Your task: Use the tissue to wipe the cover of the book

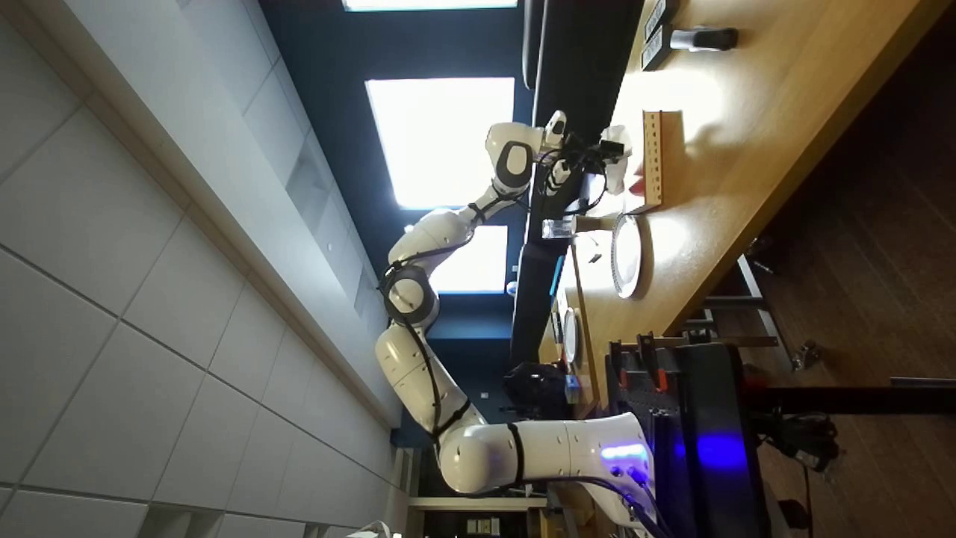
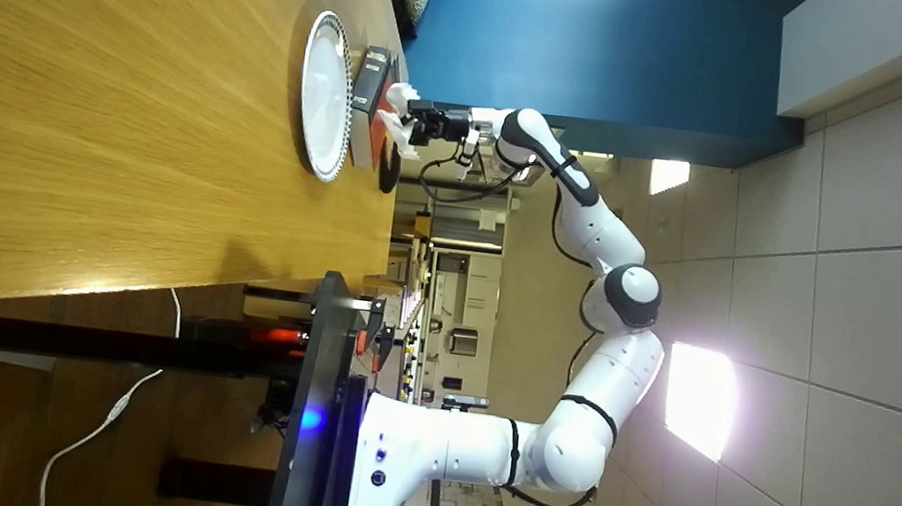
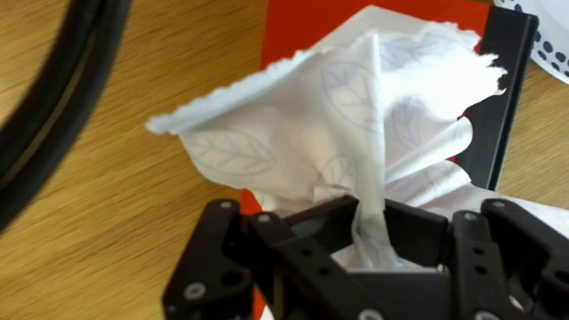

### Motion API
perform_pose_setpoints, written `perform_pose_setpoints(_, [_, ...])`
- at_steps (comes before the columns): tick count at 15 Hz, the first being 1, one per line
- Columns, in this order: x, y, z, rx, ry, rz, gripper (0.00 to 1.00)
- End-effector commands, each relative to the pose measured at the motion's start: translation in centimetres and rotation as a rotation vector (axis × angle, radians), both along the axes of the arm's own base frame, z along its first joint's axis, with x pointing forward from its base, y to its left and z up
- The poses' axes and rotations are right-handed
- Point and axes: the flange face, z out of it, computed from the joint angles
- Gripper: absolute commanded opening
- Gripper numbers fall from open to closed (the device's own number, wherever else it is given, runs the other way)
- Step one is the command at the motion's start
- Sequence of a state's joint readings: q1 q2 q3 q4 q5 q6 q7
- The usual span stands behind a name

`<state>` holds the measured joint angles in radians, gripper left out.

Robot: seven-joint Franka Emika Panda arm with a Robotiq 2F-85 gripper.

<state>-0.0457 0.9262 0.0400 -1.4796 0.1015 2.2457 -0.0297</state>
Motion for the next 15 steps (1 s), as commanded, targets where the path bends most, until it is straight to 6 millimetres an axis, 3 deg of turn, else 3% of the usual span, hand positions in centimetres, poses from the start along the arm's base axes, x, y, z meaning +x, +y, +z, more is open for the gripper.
perform_pose_setpoints(1, [1.0,-0.6,0.2,0.01,-0.012,-0.013,0.0])
perform_pose_setpoints(8, [-0.7,0.2,-3.4,0.024,0.051,0.015,0.0])
perform_pose_setpoints(12, [-0.6,0.5,-3.0,0.026,0.05,0.031,0.0])
perform_pose_setpoints(15, [-0.4,2.5,-2.5,0.04,0.041,0.089,0.0])
